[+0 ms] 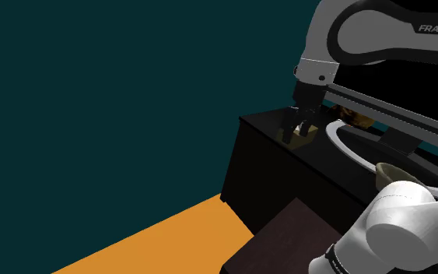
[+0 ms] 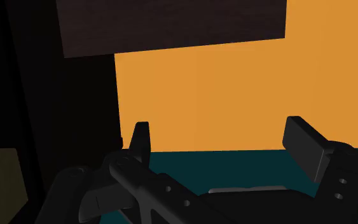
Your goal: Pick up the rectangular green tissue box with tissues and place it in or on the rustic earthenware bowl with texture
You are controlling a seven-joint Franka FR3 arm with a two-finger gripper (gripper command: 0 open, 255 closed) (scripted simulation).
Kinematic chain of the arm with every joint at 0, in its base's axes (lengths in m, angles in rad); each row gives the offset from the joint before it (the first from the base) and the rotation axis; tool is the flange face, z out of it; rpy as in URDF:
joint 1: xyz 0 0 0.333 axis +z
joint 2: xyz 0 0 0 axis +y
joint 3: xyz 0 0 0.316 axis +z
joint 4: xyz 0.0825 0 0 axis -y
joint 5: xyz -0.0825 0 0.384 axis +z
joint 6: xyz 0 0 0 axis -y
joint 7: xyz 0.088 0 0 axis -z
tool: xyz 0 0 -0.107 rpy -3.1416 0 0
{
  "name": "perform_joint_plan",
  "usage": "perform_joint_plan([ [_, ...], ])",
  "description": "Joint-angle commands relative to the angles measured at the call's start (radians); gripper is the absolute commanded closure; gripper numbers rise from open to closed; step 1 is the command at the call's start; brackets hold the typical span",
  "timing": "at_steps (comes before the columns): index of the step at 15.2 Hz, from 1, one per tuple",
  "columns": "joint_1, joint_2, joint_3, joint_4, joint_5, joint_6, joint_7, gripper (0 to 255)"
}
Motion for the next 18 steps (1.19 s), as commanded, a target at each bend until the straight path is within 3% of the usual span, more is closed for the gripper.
perform_joint_plan([
  [1,0.0,0.0,0.0,0.0,0.0,0.0,0.0,0],
  [18,-0.204,0.491,-0.136,0.299,-0.248,0.124,0.022,0],
])
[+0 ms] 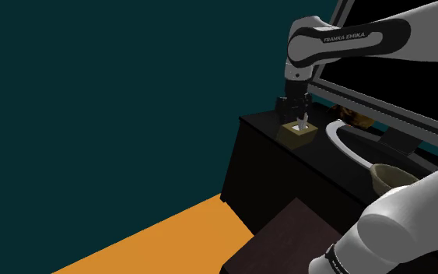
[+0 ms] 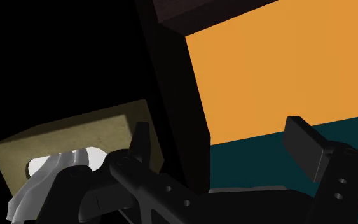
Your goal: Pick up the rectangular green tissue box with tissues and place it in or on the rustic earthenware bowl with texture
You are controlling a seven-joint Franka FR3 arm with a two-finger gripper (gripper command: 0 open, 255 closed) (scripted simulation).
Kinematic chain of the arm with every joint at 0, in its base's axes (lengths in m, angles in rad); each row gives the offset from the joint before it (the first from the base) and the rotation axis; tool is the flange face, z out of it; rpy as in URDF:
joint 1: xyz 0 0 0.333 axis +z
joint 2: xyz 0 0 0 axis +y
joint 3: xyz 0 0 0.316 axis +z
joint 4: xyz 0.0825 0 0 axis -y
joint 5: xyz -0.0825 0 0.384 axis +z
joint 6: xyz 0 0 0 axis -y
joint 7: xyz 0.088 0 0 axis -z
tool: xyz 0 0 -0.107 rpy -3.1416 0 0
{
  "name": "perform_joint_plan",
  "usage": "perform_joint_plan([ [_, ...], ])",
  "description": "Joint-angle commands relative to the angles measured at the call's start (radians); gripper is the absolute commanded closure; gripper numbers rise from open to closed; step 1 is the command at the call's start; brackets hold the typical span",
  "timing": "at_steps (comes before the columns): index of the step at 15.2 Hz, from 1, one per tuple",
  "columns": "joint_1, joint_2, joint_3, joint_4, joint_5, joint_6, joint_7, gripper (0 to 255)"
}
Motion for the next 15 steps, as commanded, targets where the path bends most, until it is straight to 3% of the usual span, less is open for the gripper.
perform_joint_plan([
  [1,-0.02,0.061,-0.017,0.05,-0.024,0.007,0.005,0],
  [15,-0.146,0.465,-0.138,0.482,-0.129,-0.036,0.014,0],
])
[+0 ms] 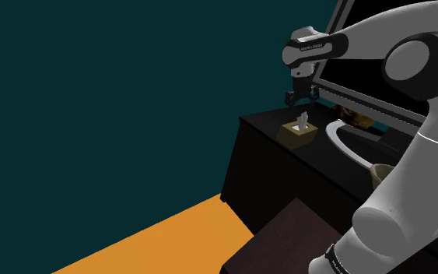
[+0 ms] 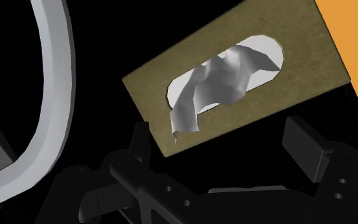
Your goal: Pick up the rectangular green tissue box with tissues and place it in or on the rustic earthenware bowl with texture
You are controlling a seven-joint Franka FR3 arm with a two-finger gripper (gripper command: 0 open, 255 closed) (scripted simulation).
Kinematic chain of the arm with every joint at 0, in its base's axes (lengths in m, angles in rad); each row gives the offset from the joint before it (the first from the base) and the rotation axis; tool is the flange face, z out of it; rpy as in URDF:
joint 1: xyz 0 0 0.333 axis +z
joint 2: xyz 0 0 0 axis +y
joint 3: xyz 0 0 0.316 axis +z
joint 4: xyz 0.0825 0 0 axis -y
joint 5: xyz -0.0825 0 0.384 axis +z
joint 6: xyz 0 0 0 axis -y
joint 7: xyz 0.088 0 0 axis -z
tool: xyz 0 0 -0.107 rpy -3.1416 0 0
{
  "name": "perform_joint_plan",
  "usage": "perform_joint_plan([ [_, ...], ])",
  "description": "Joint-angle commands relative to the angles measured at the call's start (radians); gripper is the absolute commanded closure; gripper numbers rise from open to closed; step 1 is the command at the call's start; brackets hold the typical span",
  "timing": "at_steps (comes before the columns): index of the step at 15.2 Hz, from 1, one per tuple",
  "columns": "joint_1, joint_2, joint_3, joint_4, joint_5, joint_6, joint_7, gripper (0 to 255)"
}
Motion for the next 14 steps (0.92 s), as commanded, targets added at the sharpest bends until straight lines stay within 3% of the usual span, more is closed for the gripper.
perform_joint_plan([
  [1,-0.017,0.047,-0.016,0.062,-0.009,-0.015,-0.004,0],
  [8,-0.03,0.036,-0.026,-0.039,-0.017,0.079,0.005,0],
  [14,-0.031,0.036,-0.026,-0.046,-0.018,0.086,0.005,0],
])
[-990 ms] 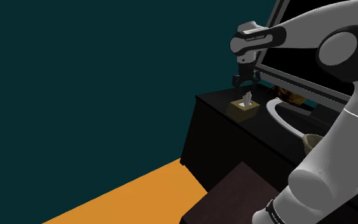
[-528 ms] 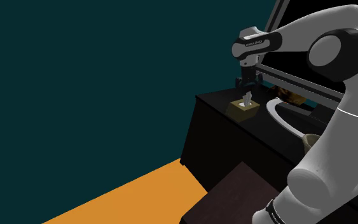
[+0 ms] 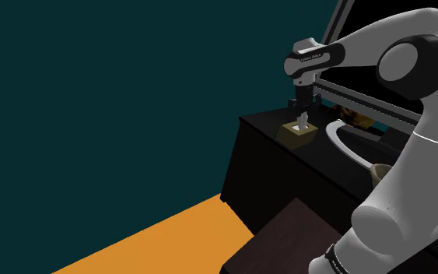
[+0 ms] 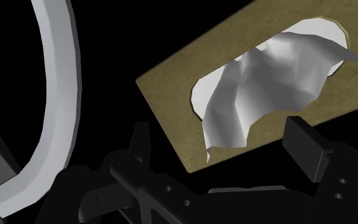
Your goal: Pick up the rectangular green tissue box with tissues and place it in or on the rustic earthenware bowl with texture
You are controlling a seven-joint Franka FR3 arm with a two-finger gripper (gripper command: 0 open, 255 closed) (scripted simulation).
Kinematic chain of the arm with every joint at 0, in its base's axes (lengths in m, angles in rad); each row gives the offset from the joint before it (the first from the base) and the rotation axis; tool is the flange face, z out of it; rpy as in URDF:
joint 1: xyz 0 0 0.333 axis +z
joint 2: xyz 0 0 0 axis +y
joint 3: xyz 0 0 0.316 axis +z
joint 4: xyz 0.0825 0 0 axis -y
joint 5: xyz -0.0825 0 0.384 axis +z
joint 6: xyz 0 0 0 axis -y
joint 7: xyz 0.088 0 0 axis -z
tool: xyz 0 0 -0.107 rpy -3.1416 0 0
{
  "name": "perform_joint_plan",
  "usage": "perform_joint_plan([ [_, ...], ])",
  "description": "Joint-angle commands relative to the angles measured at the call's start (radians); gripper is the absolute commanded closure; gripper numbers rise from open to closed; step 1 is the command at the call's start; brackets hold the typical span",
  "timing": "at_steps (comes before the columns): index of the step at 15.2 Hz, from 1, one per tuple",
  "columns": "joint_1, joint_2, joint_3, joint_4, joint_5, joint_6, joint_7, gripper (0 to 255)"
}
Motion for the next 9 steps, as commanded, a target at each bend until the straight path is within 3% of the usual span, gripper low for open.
perform_joint_plan([
  [1,0.0,0.0,0.0,0.0,0.0,0.0,0.0,0],
  [2,0.0,0.0,0.0,0.0,0.0,0.0,0.0,0],
  [3,0.0,0.0,0.0,0.0,0.0,0.0,0.0,255],
  [9,0.001,-0.005,0.0,-0.005,-0.001,0.0,0.002,255],
])
